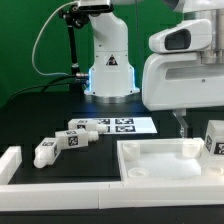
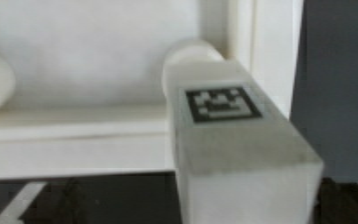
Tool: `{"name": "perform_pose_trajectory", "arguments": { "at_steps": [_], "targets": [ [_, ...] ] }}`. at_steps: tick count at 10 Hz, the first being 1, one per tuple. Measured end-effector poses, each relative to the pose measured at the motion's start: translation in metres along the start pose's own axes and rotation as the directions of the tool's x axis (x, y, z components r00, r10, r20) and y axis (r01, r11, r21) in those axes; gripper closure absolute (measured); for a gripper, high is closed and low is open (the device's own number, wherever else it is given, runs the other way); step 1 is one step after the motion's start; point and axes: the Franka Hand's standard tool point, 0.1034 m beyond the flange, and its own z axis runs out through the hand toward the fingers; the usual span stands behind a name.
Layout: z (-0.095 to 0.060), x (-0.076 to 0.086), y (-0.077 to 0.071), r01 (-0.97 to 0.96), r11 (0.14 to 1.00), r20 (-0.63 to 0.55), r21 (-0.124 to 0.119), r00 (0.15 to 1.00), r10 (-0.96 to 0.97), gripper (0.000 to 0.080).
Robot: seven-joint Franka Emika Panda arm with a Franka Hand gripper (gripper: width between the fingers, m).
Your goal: Assemble one leg
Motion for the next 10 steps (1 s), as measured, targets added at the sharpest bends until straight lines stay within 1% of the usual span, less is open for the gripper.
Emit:
{"name": "perform_pose_trajectory", "arguments": {
  "at_steps": [2, 3, 4, 5, 6, 8, 9, 10],
  "targets": [
    [0.0021, -0.0002, 0.0015, -0.031, 1.0, -0.011, -0.002, 0.999, 0.031, 0.0151],
    [0.0022, -0.0002, 0.0017, -0.031, 1.0, -0.011, -0.002, 0.999, 0.031, 0.0239],
    [0.0023, -0.0003, 0.0012, -0.093, 0.996, -0.011, 0.0, 0.996, 0.093, 0.0422],
    [0.0024, -0.0004, 0.001, -0.165, 0.986, -0.011, 0.001, 0.986, 0.165, 0.0422],
    [0.0024, -0.0004, 0.0009, -0.213, 0.977, -0.011, 0.002, 0.977, 0.213, 0.0514],
    [0.0025, -0.0004, 0.0013, -0.342, 0.94, -0.011, 0.002, 0.94, 0.342, 0.0514],
    [0.003, -0.0007, 0.0029, -0.429, 0.903, -0.012, 0.002, 0.903, 0.429, 0.0514],
    [0.004, -0.001, 0.005, -0.542, 0.84, -0.031, 0.012, 0.84, 0.542, 0.0514]
  ]
}}
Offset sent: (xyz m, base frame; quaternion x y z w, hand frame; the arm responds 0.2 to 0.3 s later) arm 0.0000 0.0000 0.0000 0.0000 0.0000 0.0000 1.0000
